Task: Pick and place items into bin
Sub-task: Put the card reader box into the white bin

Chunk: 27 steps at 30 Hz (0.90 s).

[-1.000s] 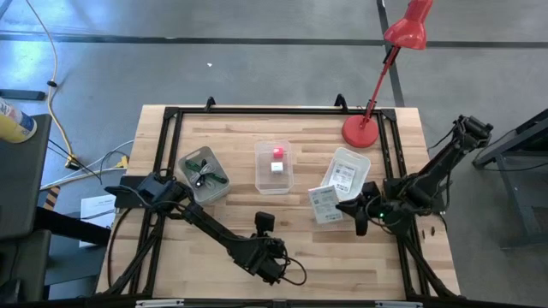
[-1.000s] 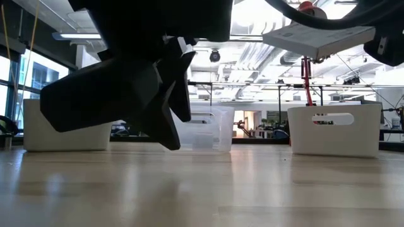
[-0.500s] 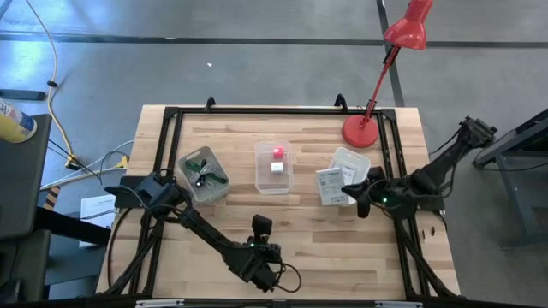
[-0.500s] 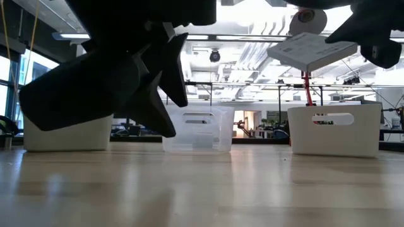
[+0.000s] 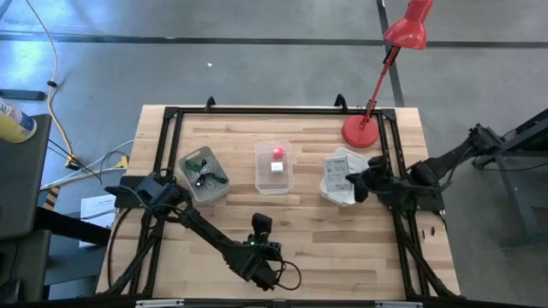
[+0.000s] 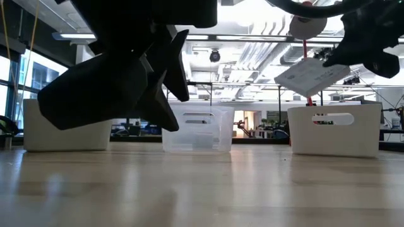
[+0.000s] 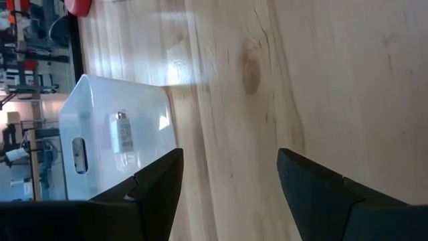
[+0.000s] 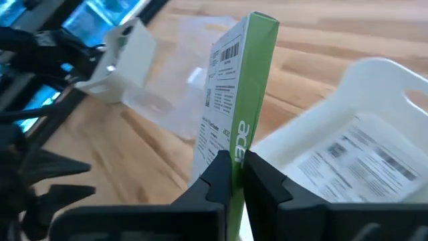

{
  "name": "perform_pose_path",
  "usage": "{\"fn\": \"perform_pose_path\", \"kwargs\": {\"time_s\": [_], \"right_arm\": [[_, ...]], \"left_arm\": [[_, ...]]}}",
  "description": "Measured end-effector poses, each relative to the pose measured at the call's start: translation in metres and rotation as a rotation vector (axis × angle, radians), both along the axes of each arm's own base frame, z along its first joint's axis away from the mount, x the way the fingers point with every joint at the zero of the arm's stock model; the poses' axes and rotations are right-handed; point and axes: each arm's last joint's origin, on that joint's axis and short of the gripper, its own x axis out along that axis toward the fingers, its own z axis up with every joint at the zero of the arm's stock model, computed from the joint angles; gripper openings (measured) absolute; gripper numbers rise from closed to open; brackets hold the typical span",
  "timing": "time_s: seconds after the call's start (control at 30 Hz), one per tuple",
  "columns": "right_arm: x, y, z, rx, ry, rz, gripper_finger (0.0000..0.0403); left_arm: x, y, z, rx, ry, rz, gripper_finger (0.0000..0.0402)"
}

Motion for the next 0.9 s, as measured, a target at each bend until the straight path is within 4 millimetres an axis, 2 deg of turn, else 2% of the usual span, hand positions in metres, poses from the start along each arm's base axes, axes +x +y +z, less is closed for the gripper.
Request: {"fn": "perform_pose_path", "kwargs": {"time_s": [0.73, 0.9], "right_arm": [[-0.009, -0.026, -0.014, 0.093, 0.188, -0.183, 0.0022], [-0.011, -0.031, -0.029, 0.128, 0.243, -0.221, 0.0026]], "left_arm": [[0.0, 0.001, 0.0, 0.013, -0.016, 0.007, 0.0232], [0.0, 0.001, 0.001, 0.012, -0.019, 0.009, 0.0232]]}}
